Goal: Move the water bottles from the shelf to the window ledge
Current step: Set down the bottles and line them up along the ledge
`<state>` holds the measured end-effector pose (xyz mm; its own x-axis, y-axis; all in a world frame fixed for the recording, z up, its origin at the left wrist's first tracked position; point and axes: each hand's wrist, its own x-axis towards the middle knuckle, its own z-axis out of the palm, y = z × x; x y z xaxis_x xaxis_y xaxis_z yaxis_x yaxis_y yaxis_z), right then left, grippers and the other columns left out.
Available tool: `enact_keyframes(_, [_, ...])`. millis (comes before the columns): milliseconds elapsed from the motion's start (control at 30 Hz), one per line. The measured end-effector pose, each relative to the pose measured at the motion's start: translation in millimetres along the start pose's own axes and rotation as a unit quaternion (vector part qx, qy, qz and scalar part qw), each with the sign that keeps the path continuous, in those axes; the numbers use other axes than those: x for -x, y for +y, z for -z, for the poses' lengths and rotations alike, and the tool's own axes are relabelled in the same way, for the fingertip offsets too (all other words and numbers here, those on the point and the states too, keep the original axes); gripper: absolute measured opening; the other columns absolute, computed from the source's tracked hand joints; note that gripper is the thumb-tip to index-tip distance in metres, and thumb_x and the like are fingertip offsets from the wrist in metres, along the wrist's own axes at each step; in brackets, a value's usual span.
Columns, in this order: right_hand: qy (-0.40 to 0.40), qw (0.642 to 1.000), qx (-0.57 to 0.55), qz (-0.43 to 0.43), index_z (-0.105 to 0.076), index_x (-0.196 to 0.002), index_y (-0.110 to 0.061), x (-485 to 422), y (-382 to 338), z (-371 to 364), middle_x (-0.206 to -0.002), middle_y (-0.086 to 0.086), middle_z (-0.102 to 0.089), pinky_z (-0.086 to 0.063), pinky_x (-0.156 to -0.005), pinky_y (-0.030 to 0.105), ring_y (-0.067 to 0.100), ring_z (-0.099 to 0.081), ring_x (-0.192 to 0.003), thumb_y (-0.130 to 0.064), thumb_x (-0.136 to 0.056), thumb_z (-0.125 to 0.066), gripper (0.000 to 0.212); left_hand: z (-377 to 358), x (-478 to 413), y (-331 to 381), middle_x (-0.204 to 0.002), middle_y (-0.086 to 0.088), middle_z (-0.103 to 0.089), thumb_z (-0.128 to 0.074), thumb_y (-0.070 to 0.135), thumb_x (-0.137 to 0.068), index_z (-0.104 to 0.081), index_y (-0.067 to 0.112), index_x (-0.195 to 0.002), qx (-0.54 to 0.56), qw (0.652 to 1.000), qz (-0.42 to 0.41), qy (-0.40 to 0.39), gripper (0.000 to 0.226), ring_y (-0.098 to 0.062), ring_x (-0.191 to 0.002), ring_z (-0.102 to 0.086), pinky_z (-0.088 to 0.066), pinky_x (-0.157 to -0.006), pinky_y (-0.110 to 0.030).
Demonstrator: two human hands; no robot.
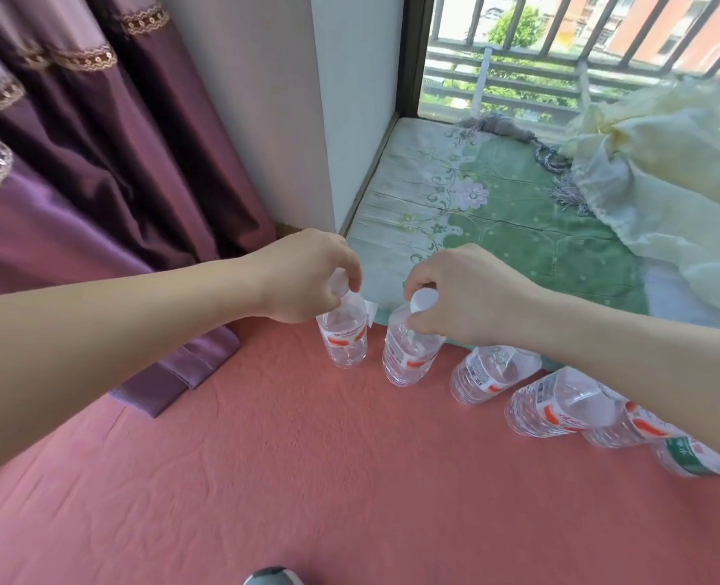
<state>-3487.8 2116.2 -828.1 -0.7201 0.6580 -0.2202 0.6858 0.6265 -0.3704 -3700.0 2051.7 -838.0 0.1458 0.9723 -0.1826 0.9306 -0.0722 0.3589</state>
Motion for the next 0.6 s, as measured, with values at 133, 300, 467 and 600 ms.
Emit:
enact_keyframes(133, [0.015,1.0,0.001,-0.013,-0.072,-0.095,-0.026,-9.4,2.5,-5.5,-0.082,-0.006,-0.064,-0.05,-0.064,0.03,0.02,-0.061,-0.083,-0.037,-0.076,-0.07,0.023,-0.9,-5.9,-1.8,-0.102,0.008,-0.062,-0.063,0.012,-0.083,-0.073,0.027,-0.095,-0.006,1.0,0.003,-0.012,0.022,-0.017,-0.096,-0.059,-0.05,-0.087,-0.04])
enact_keyframes(300, [0.027,0.999,0.017,-0.015,-0.071,-0.093,-0.024,-18.7,3.6,-15.0,-0.075,-0.009,-0.058,-0.051,-0.066,0.032,0.02,-0.057,-0.081,-0.041,-0.076,-0.07,0.024,-10.6,-13.7,-3.2,-0.1,0.008,-0.059,-0.063,0.009,-0.08,-0.073,0.028,-0.099,0.001,1.0,0.002,-0.016,0.029,-0.017,-0.092,-0.058,-0.048,-0.084,-0.035])
enact_keyframes(467, [0.028,0.999,0.026,-0.001,-0.068,-0.093,-0.024,-20.7,7.0,-19.5,-0.084,-0.006,-0.058,-0.049,-0.075,0.035,0.019,-0.054,-0.086,-0.043,-0.079,-0.068,0.024,-16.5,-19.0,-6.4,-0.095,0.009,-0.053,-0.071,0.024,-0.081,-0.07,0.027,-0.108,-0.005,0.999,0.008,0.031,0.027,-0.013,-0.088,-0.051,-0.033,-0.075,-0.023])
enact_keyframes(600, [-0.016,0.999,0.033,0.034,-0.066,-0.107,-0.025,-19.9,9.8,-18.7,-0.101,-0.004,-0.056,-0.041,-0.077,0.031,0.016,-0.049,-0.091,-0.03,-0.079,-0.068,0.028,-20.1,-21.8,-13.6,-0.095,0.006,-0.062,-0.076,0.043,-0.079,-0.069,0.022,-0.106,0.007,0.995,0.071,0.076,0.035,-0.014,-0.087,-0.054,-0.037,-0.072,-0.026])
